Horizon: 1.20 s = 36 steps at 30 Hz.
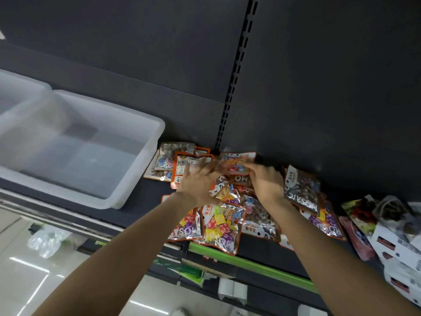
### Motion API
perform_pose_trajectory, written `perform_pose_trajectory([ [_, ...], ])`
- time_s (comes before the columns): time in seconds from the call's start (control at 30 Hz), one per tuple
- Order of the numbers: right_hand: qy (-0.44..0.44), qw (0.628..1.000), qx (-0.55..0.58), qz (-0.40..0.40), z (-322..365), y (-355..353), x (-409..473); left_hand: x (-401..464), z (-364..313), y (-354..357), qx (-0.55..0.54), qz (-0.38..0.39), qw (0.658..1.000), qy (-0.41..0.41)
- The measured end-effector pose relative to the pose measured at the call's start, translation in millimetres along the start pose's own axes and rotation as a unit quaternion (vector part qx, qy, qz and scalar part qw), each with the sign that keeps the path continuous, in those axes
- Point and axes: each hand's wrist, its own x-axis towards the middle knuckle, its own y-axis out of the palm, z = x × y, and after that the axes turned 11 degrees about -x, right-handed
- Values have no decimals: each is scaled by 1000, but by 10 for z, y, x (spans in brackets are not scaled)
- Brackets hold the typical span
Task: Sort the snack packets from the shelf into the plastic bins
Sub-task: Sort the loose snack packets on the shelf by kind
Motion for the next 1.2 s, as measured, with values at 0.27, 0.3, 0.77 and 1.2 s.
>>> perform_pose_trajectory([
  [0.27,-48,933,351,65,320,-169,-73,-83,119,-206,-154,-141,978,-1],
  [0.3,-47,931,354,70,294,-129,-113,-127,138,-255,-163,-157,974,-7],
  [0.77,122,989,-32,74,-418,234,-377,-151,-27,-310,-190,-331,910,-163],
  [1.2,95,986,73,115,-1257,485,-603,224,-1042,150,112,-18,993,-8],
])
